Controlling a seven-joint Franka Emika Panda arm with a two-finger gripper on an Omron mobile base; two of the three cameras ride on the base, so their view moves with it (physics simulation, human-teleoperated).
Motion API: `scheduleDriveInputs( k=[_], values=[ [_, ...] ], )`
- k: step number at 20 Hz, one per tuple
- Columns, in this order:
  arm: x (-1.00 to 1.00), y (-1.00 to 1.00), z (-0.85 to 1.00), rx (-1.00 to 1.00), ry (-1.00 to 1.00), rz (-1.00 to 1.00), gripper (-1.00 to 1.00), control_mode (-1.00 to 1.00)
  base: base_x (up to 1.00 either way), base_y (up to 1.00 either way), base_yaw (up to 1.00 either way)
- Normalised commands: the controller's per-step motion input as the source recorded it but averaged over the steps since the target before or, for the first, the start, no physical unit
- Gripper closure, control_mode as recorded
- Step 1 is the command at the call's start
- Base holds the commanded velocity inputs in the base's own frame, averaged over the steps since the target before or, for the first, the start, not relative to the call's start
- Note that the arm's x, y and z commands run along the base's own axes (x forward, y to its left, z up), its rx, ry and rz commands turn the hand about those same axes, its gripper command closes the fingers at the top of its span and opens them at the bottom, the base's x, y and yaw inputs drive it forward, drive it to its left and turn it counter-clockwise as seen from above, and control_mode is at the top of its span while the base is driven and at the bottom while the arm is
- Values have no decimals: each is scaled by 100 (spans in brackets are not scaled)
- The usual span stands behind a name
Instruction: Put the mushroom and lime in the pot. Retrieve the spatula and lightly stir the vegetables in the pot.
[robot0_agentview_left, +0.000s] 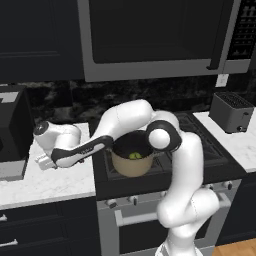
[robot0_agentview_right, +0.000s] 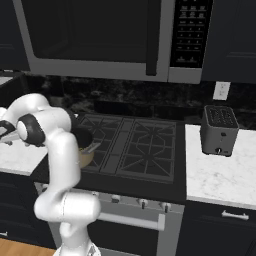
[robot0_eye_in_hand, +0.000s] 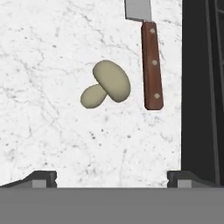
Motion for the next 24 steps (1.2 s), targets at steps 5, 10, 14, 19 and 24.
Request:
scheduleDriveInputs(
  k=[5, 10, 14, 19, 24],
  values=[
    [33, 0, -1, -3, 0, -2, -100, -100, 0, 0, 0],
    [30, -11, 0, -3, 0, -2, -100, -100, 0, 0, 0],
    [32, -23, -7, -1, 0, -2, -100, -100, 0, 0, 0],
    [30, -25, -19, 0, 1, -1, -100, -100, 0, 0, 0],
    [23, -2, -34, 0, 3, 0, -100, -100, 0, 0, 0]
  ],
)
